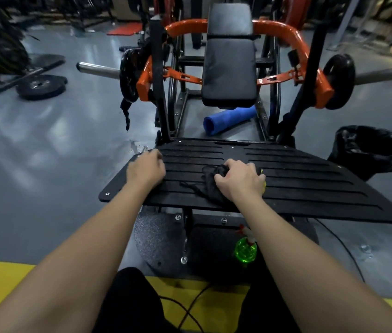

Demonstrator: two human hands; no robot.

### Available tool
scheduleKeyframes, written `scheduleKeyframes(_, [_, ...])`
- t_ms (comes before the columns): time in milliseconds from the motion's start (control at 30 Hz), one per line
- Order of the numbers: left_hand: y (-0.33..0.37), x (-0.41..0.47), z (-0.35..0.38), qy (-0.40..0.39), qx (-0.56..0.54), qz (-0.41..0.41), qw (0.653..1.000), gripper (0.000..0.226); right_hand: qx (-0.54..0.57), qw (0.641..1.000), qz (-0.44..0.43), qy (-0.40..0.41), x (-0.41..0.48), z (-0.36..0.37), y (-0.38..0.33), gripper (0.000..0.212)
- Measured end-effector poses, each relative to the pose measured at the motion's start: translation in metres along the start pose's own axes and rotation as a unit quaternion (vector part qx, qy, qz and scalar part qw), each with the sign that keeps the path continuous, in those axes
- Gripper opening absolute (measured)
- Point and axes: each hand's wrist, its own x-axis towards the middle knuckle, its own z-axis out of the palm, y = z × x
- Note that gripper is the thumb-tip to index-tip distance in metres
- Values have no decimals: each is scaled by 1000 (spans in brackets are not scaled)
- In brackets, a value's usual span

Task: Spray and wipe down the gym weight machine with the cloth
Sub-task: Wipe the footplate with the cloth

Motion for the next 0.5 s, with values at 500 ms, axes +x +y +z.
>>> scheduleKeyframes(500, [101, -23, 52, -135, 1, 39, 990, 64, 38, 998, -40, -31, 39, 5, 26, 39])
